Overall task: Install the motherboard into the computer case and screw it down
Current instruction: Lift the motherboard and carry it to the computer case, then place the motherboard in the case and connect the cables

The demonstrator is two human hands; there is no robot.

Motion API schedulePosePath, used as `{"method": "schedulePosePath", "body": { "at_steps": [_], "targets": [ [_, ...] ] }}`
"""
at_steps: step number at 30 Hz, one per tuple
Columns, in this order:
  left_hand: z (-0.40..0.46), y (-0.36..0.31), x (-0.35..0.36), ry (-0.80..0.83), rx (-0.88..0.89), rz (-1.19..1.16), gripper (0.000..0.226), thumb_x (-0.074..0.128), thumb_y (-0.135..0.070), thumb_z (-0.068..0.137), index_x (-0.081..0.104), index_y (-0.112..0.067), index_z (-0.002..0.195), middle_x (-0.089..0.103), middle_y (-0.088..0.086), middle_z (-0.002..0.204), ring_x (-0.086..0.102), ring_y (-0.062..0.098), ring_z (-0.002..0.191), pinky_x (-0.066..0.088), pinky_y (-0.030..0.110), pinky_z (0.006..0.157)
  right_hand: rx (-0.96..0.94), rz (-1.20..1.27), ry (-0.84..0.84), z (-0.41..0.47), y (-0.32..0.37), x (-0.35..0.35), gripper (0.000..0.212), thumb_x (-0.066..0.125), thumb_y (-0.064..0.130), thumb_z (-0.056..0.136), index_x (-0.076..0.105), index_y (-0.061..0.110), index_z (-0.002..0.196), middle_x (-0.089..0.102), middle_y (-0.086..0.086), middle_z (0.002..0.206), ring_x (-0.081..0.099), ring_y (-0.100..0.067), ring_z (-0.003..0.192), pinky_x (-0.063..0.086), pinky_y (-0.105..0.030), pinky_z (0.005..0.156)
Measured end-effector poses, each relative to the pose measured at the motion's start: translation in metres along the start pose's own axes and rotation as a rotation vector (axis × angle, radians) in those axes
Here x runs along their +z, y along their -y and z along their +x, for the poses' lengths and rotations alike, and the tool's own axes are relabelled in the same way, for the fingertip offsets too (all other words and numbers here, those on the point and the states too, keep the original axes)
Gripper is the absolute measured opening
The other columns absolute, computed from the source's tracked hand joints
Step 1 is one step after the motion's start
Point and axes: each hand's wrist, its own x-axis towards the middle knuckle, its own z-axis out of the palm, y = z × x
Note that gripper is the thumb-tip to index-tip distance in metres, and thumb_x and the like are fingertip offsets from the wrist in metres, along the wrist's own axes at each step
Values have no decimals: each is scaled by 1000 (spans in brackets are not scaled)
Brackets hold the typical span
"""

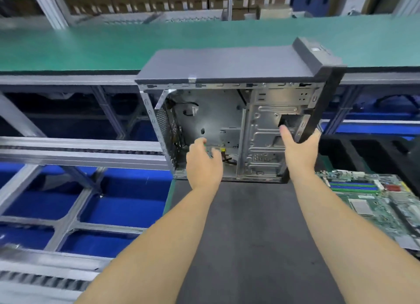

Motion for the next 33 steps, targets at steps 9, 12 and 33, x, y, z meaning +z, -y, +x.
{"method": "schedulePosePath", "body": {
  "at_steps": [9,12,33],
  "targets": [
    [41,14,-29,-79,-88,52,29,45,-44,98,53,-20,83,59,-4,78,56,24,77,40,34,60,-7,-23,-116,3,0,2,29,66,56,92,54,30,96,58,19,89,53,3,80,36,-18,71],
    [50,24,-34,-163,-299,-9,46,45,-55,96,47,-17,70,52,-4,64,46,19,60,26,28,50,11,-65,-127,5,-1,0,35,66,56,91,57,24,103,59,16,91,54,1,82,39,-28,80],
    [85,14,-83,-201,-95,192,27,38,-25,105,54,-3,107,64,17,93,58,35,82,41,40,65,-128,-338,-298,1,55,-17,62,57,67,92,51,8,108,51,0,96,48,-22,84,32,-33,73]
  ]
}}
